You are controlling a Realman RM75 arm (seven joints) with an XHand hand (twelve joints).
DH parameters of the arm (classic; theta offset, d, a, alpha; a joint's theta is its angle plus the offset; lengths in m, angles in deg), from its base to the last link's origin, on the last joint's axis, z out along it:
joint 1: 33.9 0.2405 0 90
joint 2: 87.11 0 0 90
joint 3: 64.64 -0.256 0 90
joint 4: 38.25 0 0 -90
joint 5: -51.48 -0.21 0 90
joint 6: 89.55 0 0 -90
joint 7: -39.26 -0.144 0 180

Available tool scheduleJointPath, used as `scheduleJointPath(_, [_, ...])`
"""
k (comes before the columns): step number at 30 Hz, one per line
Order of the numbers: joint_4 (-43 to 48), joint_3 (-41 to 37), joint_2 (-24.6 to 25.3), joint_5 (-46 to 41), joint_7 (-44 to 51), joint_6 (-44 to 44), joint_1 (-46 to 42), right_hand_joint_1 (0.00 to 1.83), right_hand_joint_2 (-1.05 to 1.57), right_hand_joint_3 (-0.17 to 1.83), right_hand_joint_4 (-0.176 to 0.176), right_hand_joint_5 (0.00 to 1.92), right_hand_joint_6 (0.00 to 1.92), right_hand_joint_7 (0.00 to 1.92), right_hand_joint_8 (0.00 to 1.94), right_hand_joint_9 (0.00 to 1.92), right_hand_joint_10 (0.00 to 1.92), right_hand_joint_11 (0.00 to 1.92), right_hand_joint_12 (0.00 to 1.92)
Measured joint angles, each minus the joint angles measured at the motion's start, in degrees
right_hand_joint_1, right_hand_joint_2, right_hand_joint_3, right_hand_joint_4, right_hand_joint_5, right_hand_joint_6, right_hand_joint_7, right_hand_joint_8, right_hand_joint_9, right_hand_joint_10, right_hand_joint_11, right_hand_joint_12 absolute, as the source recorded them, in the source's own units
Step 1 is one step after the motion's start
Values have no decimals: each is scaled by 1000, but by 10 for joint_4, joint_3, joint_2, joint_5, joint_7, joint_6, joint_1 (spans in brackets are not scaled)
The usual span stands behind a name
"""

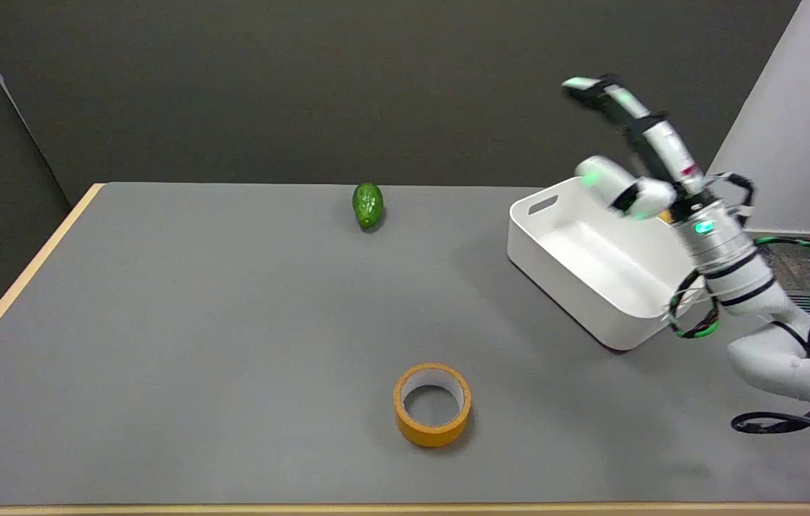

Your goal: Pick up yellow tape.

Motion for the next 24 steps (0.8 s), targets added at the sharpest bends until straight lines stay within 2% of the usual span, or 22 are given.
scheduleJointPath(2, [39,-1,0,28,17,-21,-13,463,532,933,10,180,471,183,372,37,637,-1,810])
scheduleJointPath(5, [98,-5,0,76,46,-63,-34,421,533,823,2,167,349,157,258,5,562,-1,796])
scheduleJointPath(7, [140,-8,-1,112,68,-97,-52,456,479,939,-9,74,446,40,349,1,425,-1,696])
scheduleJointPath(9, [174,-13,-1,143,85,-126,-69,433,431,908,-19,41,322,63,150,16,269,-1,612])
scheduleJointPath(12, [230,-24,-1,199,111,-171,-104,316,437,869,-19,35,266,35,159,-1,297,-1,654])
scheduleJointPath(16, [294,-44,0,263,137,-222,-156,326,447,852,-36,16,215,-1,155,-1,242,-1,626])
scheduleJointPath(19, [337,-60,0,306,152,-255,-196,310,434,862,-35,20,131,-1,108,-1,206,-1,621])
scheduleJointPath(22, [378,-76,-1,347,165,-286,-238,314,477,754,-44,0,150,-1,61,-1,133,-1,565])
scheduleJointPath(24, [399,-85,-2,369,172,-302,-262,317,434,859,-48,28,63,-1,61,-1,109,-1,561])
